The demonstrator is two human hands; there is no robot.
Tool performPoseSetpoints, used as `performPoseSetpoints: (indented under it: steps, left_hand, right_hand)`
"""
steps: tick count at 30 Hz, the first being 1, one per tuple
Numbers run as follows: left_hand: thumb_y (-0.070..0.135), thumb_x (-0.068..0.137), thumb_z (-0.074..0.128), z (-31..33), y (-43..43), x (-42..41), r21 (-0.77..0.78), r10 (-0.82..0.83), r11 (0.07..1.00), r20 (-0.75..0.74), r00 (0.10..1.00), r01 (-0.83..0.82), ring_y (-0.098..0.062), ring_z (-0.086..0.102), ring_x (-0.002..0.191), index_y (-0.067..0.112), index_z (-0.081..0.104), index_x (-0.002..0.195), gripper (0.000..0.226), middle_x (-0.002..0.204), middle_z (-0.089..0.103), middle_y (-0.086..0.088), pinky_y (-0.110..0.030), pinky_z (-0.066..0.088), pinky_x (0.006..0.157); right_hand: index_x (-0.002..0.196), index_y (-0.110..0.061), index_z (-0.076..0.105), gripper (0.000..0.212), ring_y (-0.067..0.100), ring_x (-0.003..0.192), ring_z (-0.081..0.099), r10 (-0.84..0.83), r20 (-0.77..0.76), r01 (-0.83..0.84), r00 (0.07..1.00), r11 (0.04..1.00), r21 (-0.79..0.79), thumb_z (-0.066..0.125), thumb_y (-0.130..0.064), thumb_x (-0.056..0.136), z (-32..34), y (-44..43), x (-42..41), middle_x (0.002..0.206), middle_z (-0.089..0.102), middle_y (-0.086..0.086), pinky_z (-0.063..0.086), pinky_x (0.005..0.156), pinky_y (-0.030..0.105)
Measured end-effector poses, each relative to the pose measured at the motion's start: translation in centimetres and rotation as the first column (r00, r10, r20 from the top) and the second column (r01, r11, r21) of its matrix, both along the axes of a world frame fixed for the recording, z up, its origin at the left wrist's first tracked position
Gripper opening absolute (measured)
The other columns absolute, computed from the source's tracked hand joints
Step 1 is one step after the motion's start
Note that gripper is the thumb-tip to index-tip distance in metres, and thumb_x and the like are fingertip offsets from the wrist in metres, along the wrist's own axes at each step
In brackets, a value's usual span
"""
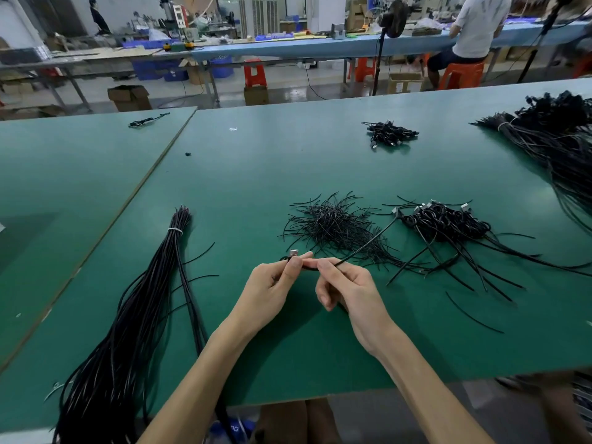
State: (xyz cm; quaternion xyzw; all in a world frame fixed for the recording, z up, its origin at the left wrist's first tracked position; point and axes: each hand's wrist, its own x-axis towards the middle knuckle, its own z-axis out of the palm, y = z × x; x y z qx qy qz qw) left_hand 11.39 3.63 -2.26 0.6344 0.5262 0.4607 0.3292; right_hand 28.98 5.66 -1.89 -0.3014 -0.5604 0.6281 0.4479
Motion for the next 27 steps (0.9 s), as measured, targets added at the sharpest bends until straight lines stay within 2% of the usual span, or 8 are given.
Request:
performPoseSetpoints:
  steps: [1,2,4,9,14,20,24,27]
  left_hand:
    - [0.048,0.106,0.041,0.05,0.02,-0.03,-0.012,-0.007,1.0,0.01,1.0,0.007,-0.012,0.035,0.115,0.029,0.077,0.108,0.041,0.127,0.071,0.009,-0.033,0.05,0.083]
    - [0.045,0.106,0.041,0.06,0.05,-0.05,-0.014,-0.024,1.0,0.021,1.0,0.024,-0.006,0.06,0.125,0.027,0.077,0.107,0.041,0.131,0.069,0.009,-0.027,0.05,0.095]
    - [0.038,0.107,0.04,0.14,0.05,-0.03,0.007,-0.06,0.998,0.019,0.998,0.06,-0.004,0.051,0.138,0.017,0.078,0.113,0.044,0.137,0.064,0.013,-0.018,0.038,0.112]
    - [0.038,0.108,0.034,-0.19,0.24,0.0,-0.022,-0.077,0.997,-0.048,0.996,0.076,0.0,0.042,0.143,-0.005,0.072,0.107,0.058,0.146,0.056,0.019,-0.012,0.031,0.112]
    - [0.041,0.109,0.028,-0.3,0.42,0.19,-0.044,-0.121,0.992,-0.067,0.99,0.118,0.004,0.037,0.144,0.013,0.063,0.138,0.054,0.153,0.047,0.022,-0.014,0.028,0.117]
    - [0.038,0.109,0.031,-0.5,0.5,0.16,-0.012,-0.132,0.991,-0.062,0.989,0.132,0.001,0.036,0.146,0.011,0.056,0.144,0.051,0.16,0.038,0.018,-0.019,0.026,0.121]
    - [0.04,0.11,0.031,-0.23,0.61,-0.28,-0.051,-0.138,0.989,0.031,0.99,0.14,-0.004,0.041,0.145,0.01,0.055,0.146,0.053,0.156,0.046,0.017,-0.03,0.028,0.123]
    - [0.041,0.11,0.034,0.04,0.48,-0.64,-0.103,-0.191,0.974,0.11,0.975,0.202,-0.008,0.045,0.143,0.012,0.058,0.143,0.05,0.152,0.052,0.013,-0.036,0.033,0.122]
  right_hand:
    - [0.113,-0.02,0.078,0.029,0.015,0.059,0.048,0.001,0.0,-0.001,1.0,1.0,0.0,0.052,-0.03,0.107,-0.01,0.01,0.0,0.061,0.054,0.002,0.043,0.057,0.023]
    - [0.113,-0.019,0.078,0.029,0.015,0.059,0.048,0.004,0.002,-0.004,1.0,1.0,-0.001,0.052,-0.03,0.107,0.0,0.01,-0.02,0.061,0.054,0.003,0.043,0.057,0.022]
    - [0.111,-0.019,0.079,0.03,0.016,0.058,0.047,0.012,-0.002,-0.012,1.0,1.0,-0.005,0.053,-0.032,0.106,0.07,-0.05,-0.05,0.061,0.055,0.005,0.043,0.057,0.022]
    - [0.111,-0.017,0.079,0.03,0.017,0.058,0.047,0.014,-0.016,-0.014,1.0,1.0,-0.02,0.053,-0.031,0.106,0.27,-0.15,0.0,0.06,0.054,0.006,0.043,0.057,0.023]
    - [0.11,-0.018,0.079,0.029,0.015,0.057,0.048,0.013,-0.025,-0.014,1.0,1.0,-0.023,0.052,-0.027,0.107,0.4,-0.19,0.09,0.06,0.054,0.003,0.044,0.057,0.024]
    - [0.107,-0.019,0.079,0.025,0.015,0.057,0.048,0.019,0.033,-0.019,0.999,1.0,-0.02,0.055,-0.027,0.106,0.36,-0.1,-0.13,0.058,0.055,0.002,0.043,0.056,0.021]
    - [0.109,-0.022,0.08,0.023,0.011,0.056,0.048,0.016,0.057,-0.015,0.998,1.0,-0.006,0.057,-0.02,0.105,0.34,-0.26,-0.4,0.058,0.055,0.0,0.043,0.056,0.019]
    - [0.097,-0.024,0.078,0.023,0.012,0.057,0.051,0.006,0.095,-0.007,0.995,1.0,0.014,0.057,-0.021,0.105,0.44,-0.51,-0.72,0.059,0.057,0.001,0.045,0.059,0.021]
